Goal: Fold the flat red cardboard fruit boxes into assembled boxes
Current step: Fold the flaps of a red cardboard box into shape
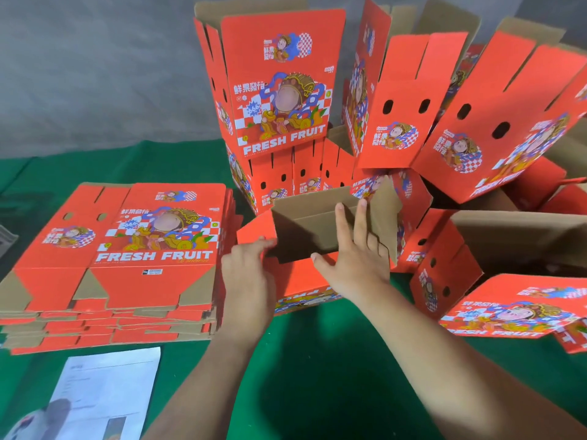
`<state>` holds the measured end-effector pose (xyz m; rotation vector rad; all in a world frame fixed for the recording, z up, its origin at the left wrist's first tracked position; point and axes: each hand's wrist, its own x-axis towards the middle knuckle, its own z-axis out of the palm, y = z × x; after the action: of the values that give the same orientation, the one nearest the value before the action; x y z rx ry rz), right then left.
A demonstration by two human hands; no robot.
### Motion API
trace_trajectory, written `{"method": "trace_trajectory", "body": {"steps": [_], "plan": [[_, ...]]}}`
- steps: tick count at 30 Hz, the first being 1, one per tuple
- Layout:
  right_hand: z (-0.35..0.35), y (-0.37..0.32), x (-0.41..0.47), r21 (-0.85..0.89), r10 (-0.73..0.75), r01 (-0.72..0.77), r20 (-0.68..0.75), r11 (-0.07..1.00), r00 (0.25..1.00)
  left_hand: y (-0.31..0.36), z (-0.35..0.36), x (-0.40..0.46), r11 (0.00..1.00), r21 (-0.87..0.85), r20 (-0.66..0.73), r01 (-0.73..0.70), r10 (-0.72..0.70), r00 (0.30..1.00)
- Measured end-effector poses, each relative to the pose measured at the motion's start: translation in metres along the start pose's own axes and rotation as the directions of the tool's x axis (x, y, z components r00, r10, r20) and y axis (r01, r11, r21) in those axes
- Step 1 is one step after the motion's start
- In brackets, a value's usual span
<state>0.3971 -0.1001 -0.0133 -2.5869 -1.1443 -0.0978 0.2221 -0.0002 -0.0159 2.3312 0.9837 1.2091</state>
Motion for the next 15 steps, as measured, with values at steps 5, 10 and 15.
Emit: {"method": "trace_trajectory", "body": {"steps": [5, 10, 15], "plan": [[-0.005, 0.004, 0.007, 0.042, 0.044, -0.051, 0.140, 0.998, 0.989, -0.006, -0.010, -0.004, 0.952, 0.215, 0.333, -0.217, 0.137, 0.933], [-0.003, 0.002, -0.001, 0.054, -0.018, 0.022, -0.079, 0.998, 0.997, 0.008, -0.004, 0.034, 0.942, 0.316, 0.424, -0.112, -0.035, 0.905], [0.001, 0.011, -0.014, 0.215, 0.204, -0.140, -0.311, 0.967, 0.928, 0.009, 0.004, 0.061, 0.900, 0.435, 0.524, -0.009, -0.245, 0.816]]}}
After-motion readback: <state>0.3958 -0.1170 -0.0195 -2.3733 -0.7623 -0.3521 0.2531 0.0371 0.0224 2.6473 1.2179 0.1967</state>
